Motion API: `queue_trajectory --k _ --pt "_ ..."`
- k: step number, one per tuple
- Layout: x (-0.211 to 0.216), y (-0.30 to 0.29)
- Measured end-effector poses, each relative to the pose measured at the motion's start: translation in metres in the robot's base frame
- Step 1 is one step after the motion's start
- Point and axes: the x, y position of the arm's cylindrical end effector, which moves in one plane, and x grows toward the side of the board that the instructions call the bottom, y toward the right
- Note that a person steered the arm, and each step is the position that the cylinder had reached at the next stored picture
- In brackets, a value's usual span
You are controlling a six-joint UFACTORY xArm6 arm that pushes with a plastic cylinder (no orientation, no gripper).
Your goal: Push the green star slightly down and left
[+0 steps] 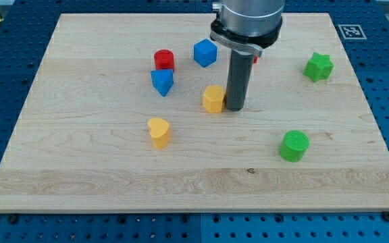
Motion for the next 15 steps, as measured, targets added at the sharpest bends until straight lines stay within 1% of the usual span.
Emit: queue_trajectory --k 1,2,4,5,7,8,9,10,11,12,13,14,15 --pt "0.000 -0.003" --pt "0.000 0.033" --pt "0.000 0.153" --pt "-0.026 0.209" --pt "-0.130 0.214" --pt "-0.135 0.206" --pt "-0.118 0.206" --pt "-0.080 0.206" --pt "-0.054 0.206" --pt "-0.064 0.206" --pt "-0.090 0.206" --pt "-0.103 0.197" --pt "-0.096 0.176"
